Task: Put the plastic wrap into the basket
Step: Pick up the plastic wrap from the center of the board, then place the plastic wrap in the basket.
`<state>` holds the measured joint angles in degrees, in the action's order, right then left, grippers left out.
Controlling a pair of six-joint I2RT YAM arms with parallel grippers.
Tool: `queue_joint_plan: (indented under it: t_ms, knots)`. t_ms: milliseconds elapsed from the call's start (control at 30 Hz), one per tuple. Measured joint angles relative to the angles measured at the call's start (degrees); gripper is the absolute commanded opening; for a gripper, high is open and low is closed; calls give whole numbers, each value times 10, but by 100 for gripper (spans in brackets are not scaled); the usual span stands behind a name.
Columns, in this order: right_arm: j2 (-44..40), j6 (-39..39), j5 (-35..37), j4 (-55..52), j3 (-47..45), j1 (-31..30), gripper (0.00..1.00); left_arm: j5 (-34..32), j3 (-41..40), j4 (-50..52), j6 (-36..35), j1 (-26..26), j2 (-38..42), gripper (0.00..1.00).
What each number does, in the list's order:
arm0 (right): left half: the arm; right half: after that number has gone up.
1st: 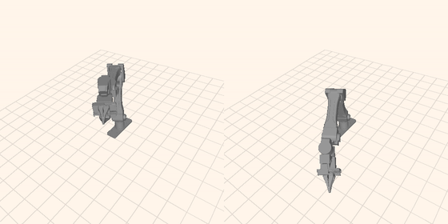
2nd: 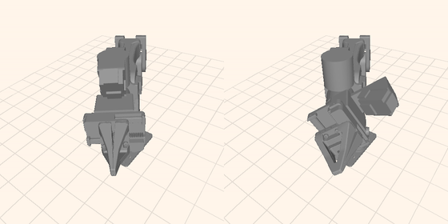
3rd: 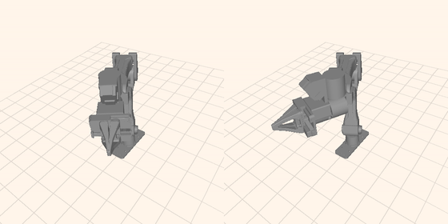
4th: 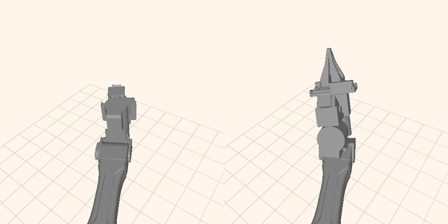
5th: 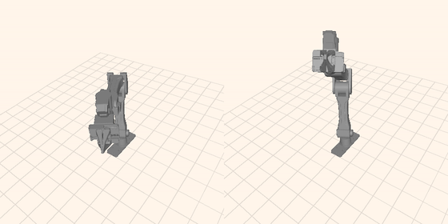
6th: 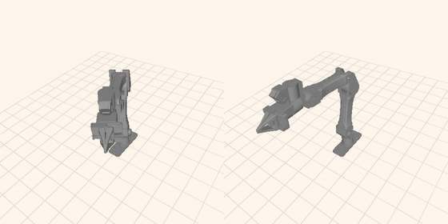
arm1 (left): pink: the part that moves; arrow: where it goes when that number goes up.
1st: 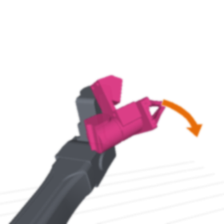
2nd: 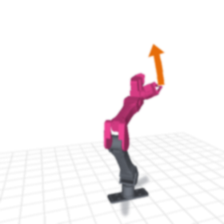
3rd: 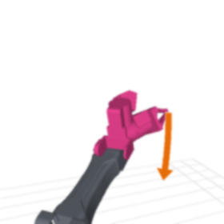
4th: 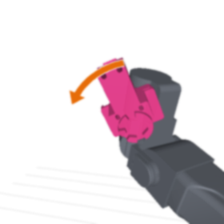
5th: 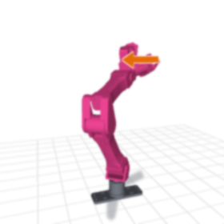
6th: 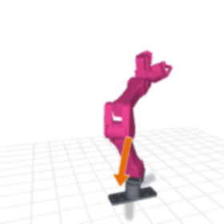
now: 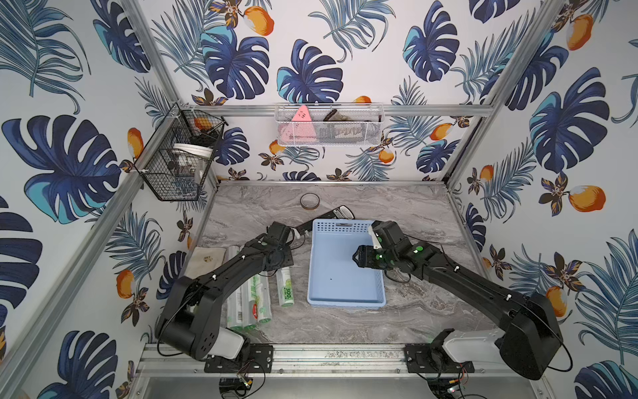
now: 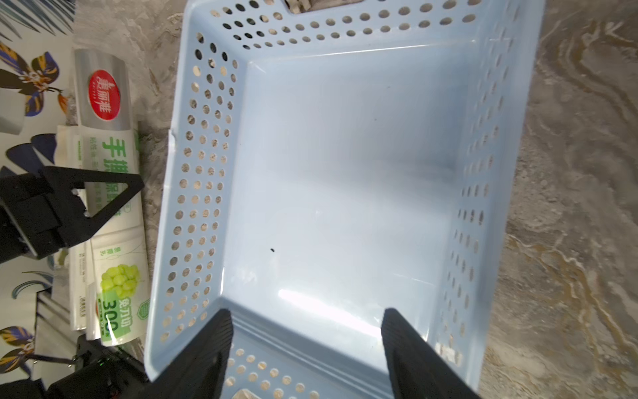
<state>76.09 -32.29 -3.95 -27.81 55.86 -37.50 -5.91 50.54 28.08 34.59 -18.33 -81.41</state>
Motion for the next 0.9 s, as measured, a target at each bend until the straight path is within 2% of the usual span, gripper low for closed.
queue_joint_plan:
  t_ms: [200, 367, 667, 900]
  knots:
    - [3, -2, -43, 42, -4, 0, 74, 17, 27, 26, 10, -13, 90, 24]
    - [13, -16, -75, 69, 3, 0, 74, 52, 57, 28, 23, -41, 111, 24]
    - [14, -43, -122, 118, 5, 0, 74, 82, 99, 8, 62, -121, 74, 23]
    - [-6, -47, -109, 115, -3, 5, 74, 77, 129, -24, 78, -177, 21, 23]
